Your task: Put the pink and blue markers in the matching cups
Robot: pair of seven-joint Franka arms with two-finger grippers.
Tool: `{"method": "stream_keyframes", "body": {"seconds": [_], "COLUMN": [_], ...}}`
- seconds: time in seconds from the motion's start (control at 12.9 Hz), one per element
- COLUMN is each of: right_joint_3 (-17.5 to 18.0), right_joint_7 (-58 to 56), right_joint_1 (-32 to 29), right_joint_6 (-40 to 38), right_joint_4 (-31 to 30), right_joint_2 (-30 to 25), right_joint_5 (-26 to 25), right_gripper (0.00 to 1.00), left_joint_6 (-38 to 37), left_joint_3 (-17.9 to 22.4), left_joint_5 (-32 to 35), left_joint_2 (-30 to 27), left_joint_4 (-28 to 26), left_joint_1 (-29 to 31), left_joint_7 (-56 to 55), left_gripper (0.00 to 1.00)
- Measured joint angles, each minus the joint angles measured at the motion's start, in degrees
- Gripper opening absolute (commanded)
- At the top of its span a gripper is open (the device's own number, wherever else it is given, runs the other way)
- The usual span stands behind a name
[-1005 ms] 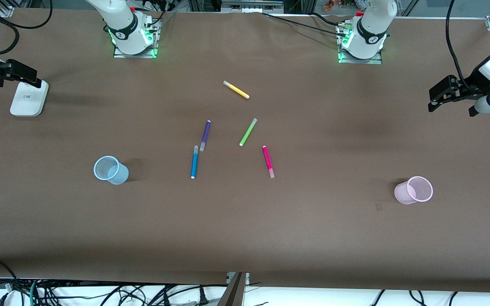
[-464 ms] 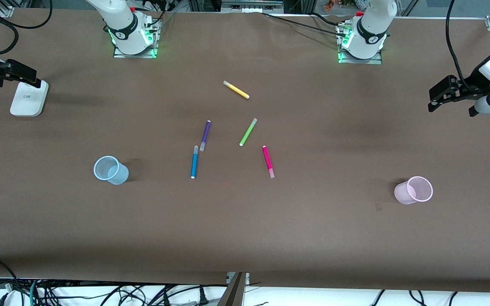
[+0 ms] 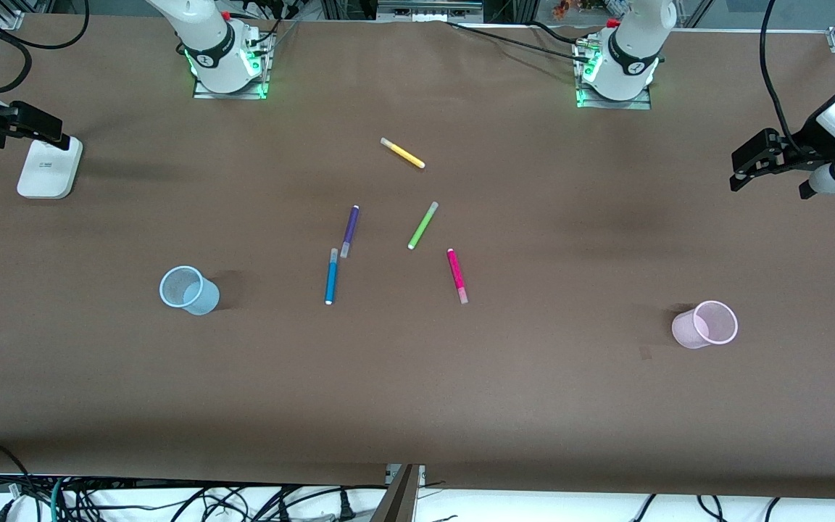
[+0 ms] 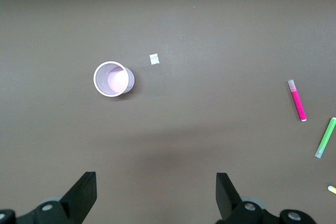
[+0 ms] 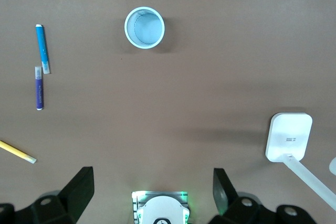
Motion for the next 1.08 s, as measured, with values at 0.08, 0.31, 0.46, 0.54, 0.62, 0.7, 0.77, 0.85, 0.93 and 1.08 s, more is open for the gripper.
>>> {"method": "stream_keyframes", "body": {"seconds": [0.08,0.31,0.46,0.54,0.62,0.7,0.77,0.85,0.93,1.08], "right_joint_3": [0.00,-0.01,-0.02,-0.02,-0.02,-0.02,-0.02,-0.02,-0.02,-0.03], "right_joint_7": [0.00,0.00,0.00,0.00,0.00,0.00,0.00,0.00,0.00,0.00], "right_joint_1": [0.00,-0.03,-0.05,-0.04,-0.05,-0.05,-0.05,-0.05,-0.06,-0.07], "right_joint_6": [0.00,0.00,0.00,0.00,0.00,0.00,0.00,0.00,0.00,0.00], "right_joint_4": [0.00,0.00,0.00,0.00,0.00,0.00,0.00,0.01,0.01,0.01], "right_joint_2": [0.00,0.00,0.00,0.00,0.00,0.00,0.00,0.00,0.00,0.00], "right_joint_5": [0.00,0.00,0.00,0.00,0.00,0.00,0.00,0.00,0.00,0.00], "right_gripper": [1.00,1.00,1.00,1.00,1.00,1.00,1.00,1.00,1.00,1.00], "left_joint_6": [-0.02,-0.12,-0.26,-0.36,-0.70,-1.53,-2.55,-3.46,-4.00,-4.42], "left_joint_3": [0.00,-0.01,-0.02,-0.02,-0.01,0.00,0.03,0.07,0.13,0.22], "left_joint_5": [0.00,0.00,0.00,0.00,0.00,0.00,0.00,0.00,0.00,0.00], "left_joint_2": [0.07,0.91,1.34,1.49,1.62,1.82,2.24,2.79,3.34,3.99], "left_joint_4": [0.00,0.00,0.00,0.00,0.00,-0.02,-0.03,-0.04,-0.04,-0.03], "left_joint_1": [0.00,0.00,-0.01,-0.01,0.00,0.01,0.04,0.15,0.29,0.42], "left_joint_7": [0.00,0.00,0.00,0.00,0.00,0.00,0.00,0.00,0.00,-0.26], "left_gripper": [1.00,1.00,1.00,1.00,1.00,1.00,1.00,1.00,1.00,1.00]}}
